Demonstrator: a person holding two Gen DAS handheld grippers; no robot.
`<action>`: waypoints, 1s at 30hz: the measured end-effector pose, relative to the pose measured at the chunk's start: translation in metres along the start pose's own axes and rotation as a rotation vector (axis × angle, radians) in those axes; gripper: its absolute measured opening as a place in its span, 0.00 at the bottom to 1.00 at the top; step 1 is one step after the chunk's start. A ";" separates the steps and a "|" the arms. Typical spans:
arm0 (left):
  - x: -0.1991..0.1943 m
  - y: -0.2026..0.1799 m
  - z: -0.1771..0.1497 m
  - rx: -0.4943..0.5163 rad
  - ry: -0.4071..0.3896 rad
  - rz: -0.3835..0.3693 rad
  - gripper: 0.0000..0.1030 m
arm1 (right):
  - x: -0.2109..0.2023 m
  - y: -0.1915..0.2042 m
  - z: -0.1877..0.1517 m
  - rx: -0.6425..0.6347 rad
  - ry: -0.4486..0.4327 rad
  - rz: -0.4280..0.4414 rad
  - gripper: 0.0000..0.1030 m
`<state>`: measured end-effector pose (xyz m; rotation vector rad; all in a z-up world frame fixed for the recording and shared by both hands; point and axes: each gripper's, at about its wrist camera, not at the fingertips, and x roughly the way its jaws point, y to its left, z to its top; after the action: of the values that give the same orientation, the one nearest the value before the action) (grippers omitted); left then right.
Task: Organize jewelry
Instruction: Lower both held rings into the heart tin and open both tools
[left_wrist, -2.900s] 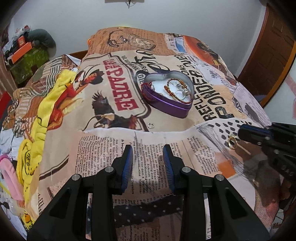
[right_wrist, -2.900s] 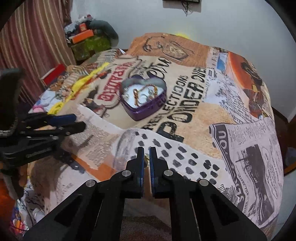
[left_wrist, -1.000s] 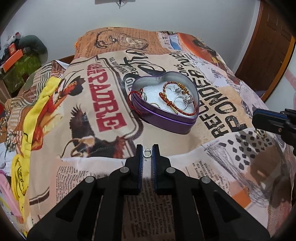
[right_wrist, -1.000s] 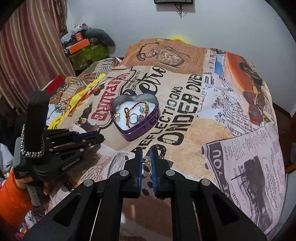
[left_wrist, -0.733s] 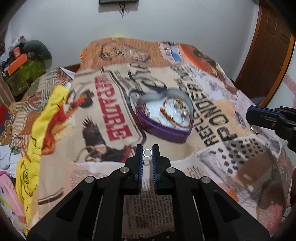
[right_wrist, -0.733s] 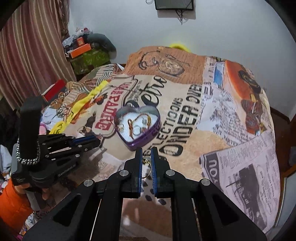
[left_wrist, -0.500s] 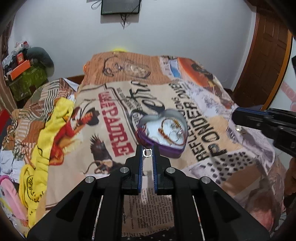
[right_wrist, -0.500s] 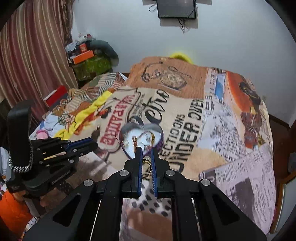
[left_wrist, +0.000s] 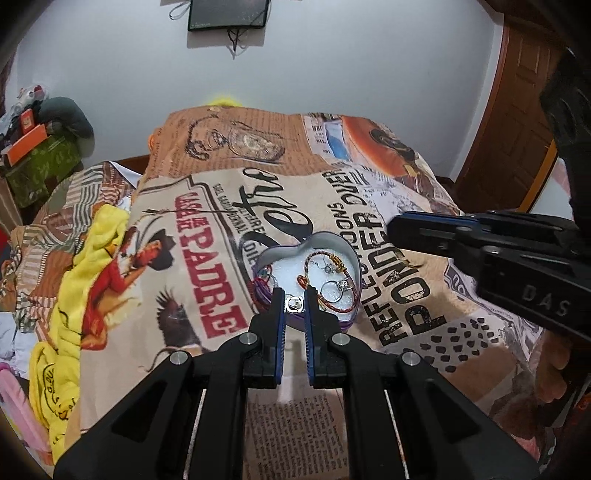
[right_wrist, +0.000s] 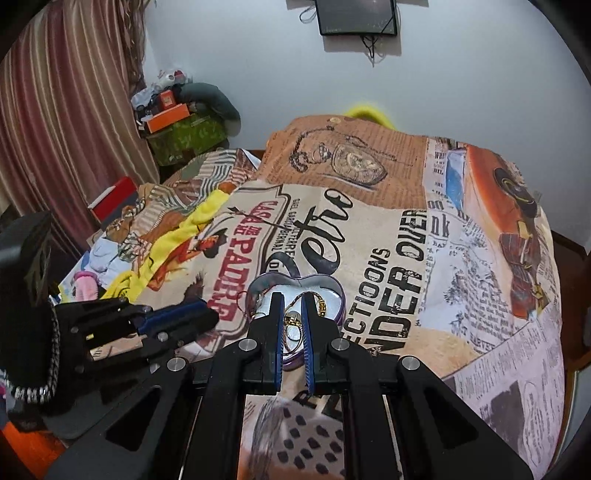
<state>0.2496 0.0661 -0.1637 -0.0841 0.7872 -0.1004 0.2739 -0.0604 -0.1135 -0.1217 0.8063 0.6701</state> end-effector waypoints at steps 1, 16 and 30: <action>0.004 -0.001 0.000 0.003 0.004 -0.004 0.08 | 0.005 -0.001 0.000 0.002 0.007 0.000 0.08; 0.034 -0.010 0.009 0.028 0.014 -0.044 0.08 | 0.049 -0.023 0.006 0.059 0.095 0.047 0.08; 0.040 -0.014 0.007 0.031 0.021 -0.043 0.08 | 0.058 -0.022 0.010 0.060 0.121 0.074 0.08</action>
<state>0.2815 0.0473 -0.1851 -0.0707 0.8049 -0.1546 0.3219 -0.0445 -0.1508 -0.0791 0.9502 0.7128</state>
